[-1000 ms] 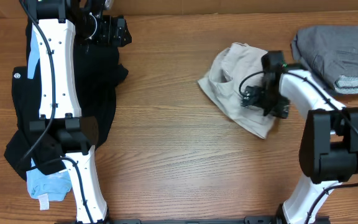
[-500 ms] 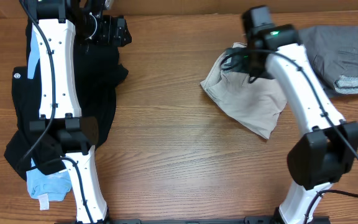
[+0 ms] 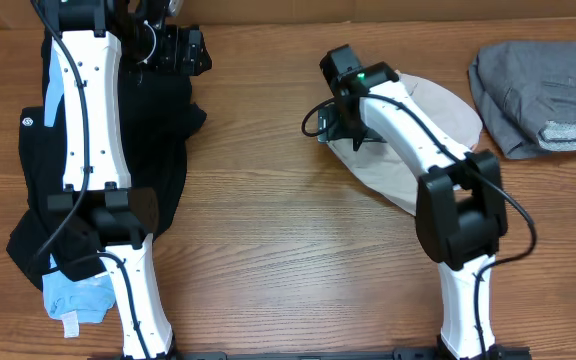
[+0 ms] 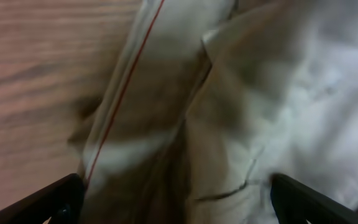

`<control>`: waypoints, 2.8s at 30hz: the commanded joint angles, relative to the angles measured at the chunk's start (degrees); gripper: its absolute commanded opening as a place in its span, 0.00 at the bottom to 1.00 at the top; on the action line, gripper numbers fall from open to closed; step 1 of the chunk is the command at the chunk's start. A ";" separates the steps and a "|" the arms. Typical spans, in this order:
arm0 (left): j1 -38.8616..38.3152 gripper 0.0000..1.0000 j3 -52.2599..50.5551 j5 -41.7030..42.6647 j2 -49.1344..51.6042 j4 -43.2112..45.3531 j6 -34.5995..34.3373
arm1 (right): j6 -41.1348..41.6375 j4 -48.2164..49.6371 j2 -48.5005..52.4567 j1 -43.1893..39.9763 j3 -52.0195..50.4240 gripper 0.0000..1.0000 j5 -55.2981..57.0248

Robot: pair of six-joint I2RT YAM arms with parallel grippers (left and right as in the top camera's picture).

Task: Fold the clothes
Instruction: 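Grasp the folded shorts with the right gripper and lift them, then carry the shorts right and place them on the grey pile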

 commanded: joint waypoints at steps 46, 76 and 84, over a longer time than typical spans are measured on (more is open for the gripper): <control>-0.39 1.00 0.90 -1.64 -0.39 -0.46 0.22 | 2.27 -20.79 5.40 -2.86 19.69 0.04 0.00; -0.39 1.00 0.90 -1.66 -0.39 0.00 0.22 | -3.28 -25.44 -13.79 -39.30 52.26 0.04 -3.82; -0.42 1.00 0.90 -1.66 -0.39 0.02 0.22 | -1.77 -21.68 -13.53 -51.15 52.15 0.04 0.26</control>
